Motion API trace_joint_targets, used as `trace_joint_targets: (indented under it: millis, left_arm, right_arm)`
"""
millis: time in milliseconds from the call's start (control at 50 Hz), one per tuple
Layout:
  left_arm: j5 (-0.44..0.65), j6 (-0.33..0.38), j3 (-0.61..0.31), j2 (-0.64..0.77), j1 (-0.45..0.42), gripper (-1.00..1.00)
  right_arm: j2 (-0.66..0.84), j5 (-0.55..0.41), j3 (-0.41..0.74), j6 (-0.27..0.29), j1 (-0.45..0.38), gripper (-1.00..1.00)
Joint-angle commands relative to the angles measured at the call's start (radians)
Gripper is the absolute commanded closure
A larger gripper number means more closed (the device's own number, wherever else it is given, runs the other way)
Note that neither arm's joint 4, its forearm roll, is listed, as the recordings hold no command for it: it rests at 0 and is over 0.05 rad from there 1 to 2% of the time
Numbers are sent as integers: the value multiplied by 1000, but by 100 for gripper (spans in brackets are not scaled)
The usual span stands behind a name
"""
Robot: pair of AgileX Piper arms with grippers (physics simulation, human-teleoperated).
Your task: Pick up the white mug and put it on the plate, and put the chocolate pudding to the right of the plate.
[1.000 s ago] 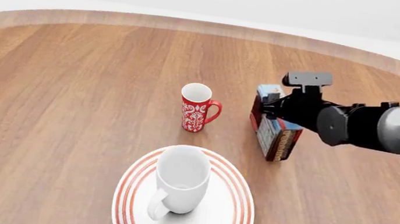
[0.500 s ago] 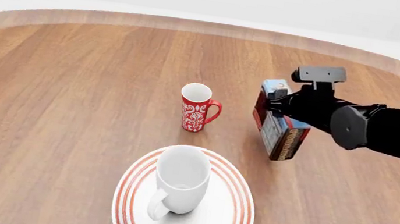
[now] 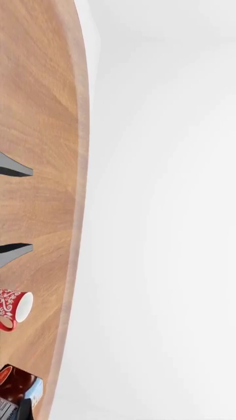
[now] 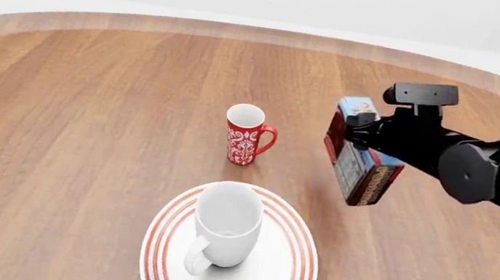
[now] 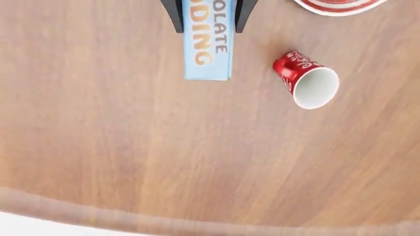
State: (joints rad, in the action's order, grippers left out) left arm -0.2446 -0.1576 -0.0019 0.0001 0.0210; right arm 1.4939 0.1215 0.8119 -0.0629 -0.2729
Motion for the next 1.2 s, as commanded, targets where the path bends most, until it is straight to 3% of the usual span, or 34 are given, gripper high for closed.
trace_joint_targets:
  millis: [20,940,1200]
  left_arm:
    - [0,3,0,0,-1,-100]
    - [0,6,0,0,-8,-100]
    - [2,7,-1,0,-8,-100]
  right_arm:
    - [-77,-19,-36,-16,2,100]
    - [-373,-107,-241,3,70,100]
    - [-479,-180,-263,3,77,100]
